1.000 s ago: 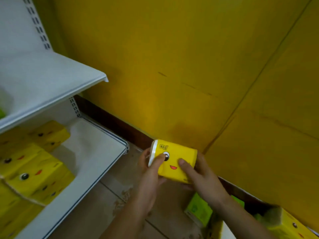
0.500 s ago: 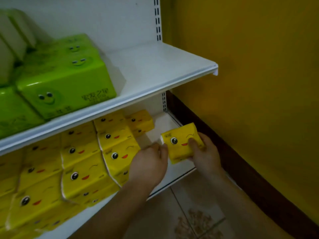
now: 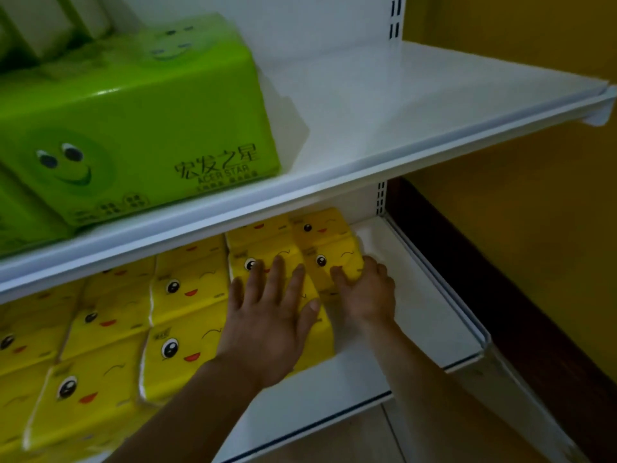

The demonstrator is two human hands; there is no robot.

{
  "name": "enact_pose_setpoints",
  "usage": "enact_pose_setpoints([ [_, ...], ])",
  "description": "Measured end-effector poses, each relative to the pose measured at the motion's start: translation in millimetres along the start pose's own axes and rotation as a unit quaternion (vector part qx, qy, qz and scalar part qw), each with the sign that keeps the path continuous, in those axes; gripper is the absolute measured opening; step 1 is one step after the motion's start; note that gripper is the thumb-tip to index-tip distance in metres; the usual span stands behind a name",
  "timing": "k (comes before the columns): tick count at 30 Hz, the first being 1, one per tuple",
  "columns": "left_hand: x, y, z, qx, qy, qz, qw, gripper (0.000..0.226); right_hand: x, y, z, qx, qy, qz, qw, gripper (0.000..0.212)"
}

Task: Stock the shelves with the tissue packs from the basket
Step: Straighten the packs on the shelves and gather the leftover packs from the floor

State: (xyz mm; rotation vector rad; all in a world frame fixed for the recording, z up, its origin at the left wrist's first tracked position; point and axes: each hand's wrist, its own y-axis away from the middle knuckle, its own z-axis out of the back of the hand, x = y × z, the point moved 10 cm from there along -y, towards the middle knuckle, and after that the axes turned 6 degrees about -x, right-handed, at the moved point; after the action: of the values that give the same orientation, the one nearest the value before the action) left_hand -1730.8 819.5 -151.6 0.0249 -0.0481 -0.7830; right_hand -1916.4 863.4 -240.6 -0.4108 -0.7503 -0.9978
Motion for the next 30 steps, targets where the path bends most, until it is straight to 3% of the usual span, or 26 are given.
enact_pose_setpoints([
  [3,2.6,-0.6,3.5,-0.01,0.022,0.008,1.0,0.083,1.4,-2.5,-1.4,0.049,-0.029,0.006,0.998,0.081],
  [5,1.1,-2.1,21.4,-0.07,0.026,0.003,0.997,0.077,-0.2,3.0,12.7,0.067,-0.048,0.007,0.997,0.089],
  [9,-55.8,10.0,63.1,-0.229,0.111,-0.111,0.961,0.048,-23.3,31.8,74.8,0.015,-0.076,0.008,0.997,0.069],
  [13,-137.6,39.8,72.4,-0.211,0.229,-0.179,0.933,0.037,-64.5,79.9,157.9,-0.02,-0.087,-0.019,0.996,0.052],
  [17,-214.4,79.1,49.6,-0.114,0.306,-0.224,0.918,0.027,-122.2,148.2,246.7,-0.058,-0.038,-0.044,0.997,0.042],
  [23,-335.3,187.1,-20.8,0.15,0.311,-0.344,0.873,0.023,-241.8,263.9,346.0,-0.086,0.088,-0.2,0.972,0.044],
  [26,-366.5,238.7,-70.4,0.283,0.235,-0.367,0.854,0.026,-292.6,310.9,353.6,-0.013,0.181,-0.259,0.949,0.054],
  [30,-388.7,283.3,-130.5,0.397,0.201,-0.334,0.831,0.034,-339.6,347.8,328.7,0.108,0.3,-0.273,0.908,0.083],
])
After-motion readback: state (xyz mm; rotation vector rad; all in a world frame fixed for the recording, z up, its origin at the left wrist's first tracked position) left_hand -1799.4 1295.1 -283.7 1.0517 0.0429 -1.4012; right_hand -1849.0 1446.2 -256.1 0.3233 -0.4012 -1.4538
